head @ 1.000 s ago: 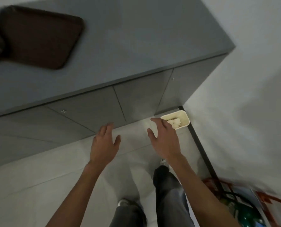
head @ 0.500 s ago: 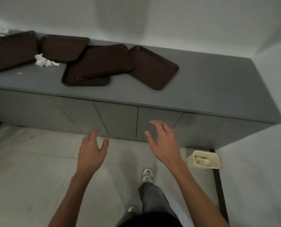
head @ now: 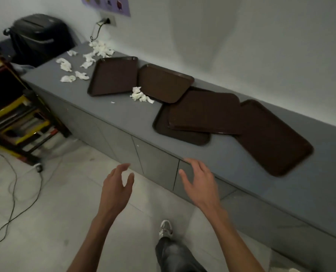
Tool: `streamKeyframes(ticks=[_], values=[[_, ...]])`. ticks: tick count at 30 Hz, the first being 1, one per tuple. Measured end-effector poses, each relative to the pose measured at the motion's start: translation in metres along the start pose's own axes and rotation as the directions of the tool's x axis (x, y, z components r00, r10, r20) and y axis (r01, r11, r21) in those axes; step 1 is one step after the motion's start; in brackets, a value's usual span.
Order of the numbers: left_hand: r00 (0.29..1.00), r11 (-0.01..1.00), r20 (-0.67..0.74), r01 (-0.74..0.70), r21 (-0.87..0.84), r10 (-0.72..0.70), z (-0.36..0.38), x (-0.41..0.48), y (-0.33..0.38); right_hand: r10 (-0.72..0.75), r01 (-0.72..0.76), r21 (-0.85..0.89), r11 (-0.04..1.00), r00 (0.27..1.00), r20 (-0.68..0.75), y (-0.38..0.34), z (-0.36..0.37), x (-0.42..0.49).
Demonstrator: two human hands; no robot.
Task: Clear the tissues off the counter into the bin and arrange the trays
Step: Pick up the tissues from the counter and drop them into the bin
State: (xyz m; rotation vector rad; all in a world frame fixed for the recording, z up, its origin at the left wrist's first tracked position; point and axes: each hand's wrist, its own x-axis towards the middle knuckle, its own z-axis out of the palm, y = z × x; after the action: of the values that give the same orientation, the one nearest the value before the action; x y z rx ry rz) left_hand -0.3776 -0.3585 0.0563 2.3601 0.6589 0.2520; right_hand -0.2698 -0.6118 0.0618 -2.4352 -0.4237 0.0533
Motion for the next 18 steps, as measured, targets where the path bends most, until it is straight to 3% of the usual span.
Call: streamKeyframes(ticks=[10,18], values=[[1.0,0.997,-0.009,0.022,-0.07,-0.023,-0.02,0.159,-0.029,-0.07,0.071,-0.006,0.997,0.989,0.127,-0.071,0.066,0.181],[0.983,0.997,0.166,-0.082,0.009,0.08,-0.001,0.33,-0.068,-0.028,0.042,-0.087,0.995,0.988,0.152,-0.102,0.138,0.292]])
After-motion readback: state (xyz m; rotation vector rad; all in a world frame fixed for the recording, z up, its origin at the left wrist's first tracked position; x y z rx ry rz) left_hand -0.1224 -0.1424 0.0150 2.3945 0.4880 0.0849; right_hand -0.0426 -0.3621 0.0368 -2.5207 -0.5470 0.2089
